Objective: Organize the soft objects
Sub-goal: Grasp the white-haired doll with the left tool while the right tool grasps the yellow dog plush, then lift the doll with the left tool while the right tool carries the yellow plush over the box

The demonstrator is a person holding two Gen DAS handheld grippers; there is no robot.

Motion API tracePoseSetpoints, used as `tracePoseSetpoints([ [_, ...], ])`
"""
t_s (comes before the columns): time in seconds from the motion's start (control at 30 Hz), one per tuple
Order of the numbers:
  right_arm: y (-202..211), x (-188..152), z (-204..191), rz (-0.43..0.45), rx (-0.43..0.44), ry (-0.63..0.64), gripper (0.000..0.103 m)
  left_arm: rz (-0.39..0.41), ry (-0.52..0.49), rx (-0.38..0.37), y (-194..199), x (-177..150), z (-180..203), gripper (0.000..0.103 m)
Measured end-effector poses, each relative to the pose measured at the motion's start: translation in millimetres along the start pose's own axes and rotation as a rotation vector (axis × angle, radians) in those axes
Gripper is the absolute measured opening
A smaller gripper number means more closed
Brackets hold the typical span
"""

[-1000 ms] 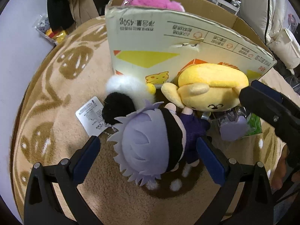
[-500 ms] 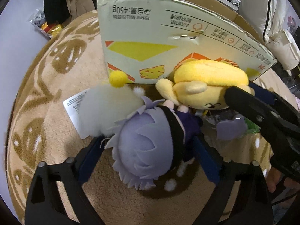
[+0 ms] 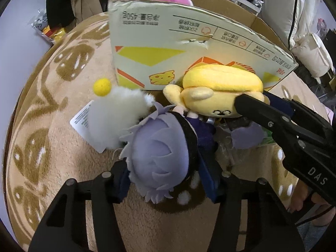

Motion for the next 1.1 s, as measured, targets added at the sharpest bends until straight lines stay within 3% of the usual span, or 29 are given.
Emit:
tracePoseSetpoints([
  [0.27,18.5,-1.8,-5.3,0.047,-0.034,0.019,0.042,0.033,-0.029,0.083,10.3,-11.4,7.2,0.054],
  [0.67,52.8,-9.2,-2.2,0.101,-0.096,-0.012,0.042,0.108,0.032,0.14,34.9,-21.7,0.1,0.054],
  [0.87,76.8,-14.8,-0.7,0.16,-0.132,-0.027,0.042,0.216,0.016,0.204,60.9,-31.3,7.8,0.054],
  [1.1,110.3,-16.2,-6.4,0.255,-0.188,-0.033,0.042,0.421,-0.025,0.275,99.6,-49.5,26.2,0.054],
])
Point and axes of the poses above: each gripper's, at about its wrist camera, not at the fingertips, and y roughly against the way its jaws point, z to its right, x to its top, the point moved 1 cm from there along -y, roughly the way its jaws point, and after that the axes turned 10 degrees about -z, right-handed, at the moved point
